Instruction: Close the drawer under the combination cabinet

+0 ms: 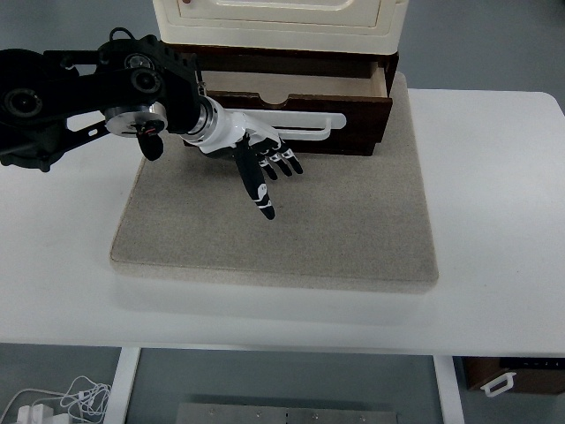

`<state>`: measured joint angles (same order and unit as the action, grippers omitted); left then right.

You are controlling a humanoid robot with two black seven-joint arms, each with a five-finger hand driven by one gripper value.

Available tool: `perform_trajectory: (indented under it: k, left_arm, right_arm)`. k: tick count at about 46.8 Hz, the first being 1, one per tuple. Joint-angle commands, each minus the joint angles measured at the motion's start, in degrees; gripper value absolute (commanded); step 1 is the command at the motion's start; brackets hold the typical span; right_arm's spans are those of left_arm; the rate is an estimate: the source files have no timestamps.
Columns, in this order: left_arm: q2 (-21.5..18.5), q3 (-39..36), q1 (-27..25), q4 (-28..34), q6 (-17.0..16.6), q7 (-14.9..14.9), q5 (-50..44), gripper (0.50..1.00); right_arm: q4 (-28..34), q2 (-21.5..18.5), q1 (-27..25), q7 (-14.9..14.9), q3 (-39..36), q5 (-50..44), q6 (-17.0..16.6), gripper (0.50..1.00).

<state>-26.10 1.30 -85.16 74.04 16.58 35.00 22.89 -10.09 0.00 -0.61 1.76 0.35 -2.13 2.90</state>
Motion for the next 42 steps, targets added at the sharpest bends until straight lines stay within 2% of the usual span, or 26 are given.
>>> perform_trajectory:
  k: [1, 42]
  left_arm:
    - [0.0, 0.1, 0.0, -1.2, 0.0, 0.0, 0.0, 0.994]
    - [0.6, 1.0, 0.4, -9.2, -0.7, 0.0, 2.5, 0.986]
  right_arm:
    - [0.0, 0.0, 0.0, 0.0, 0.0, 0.0, 0.0, 0.952]
    - [0.0, 0.0, 0.0, 0.0, 0.0, -0.1, 0.0, 0.952]
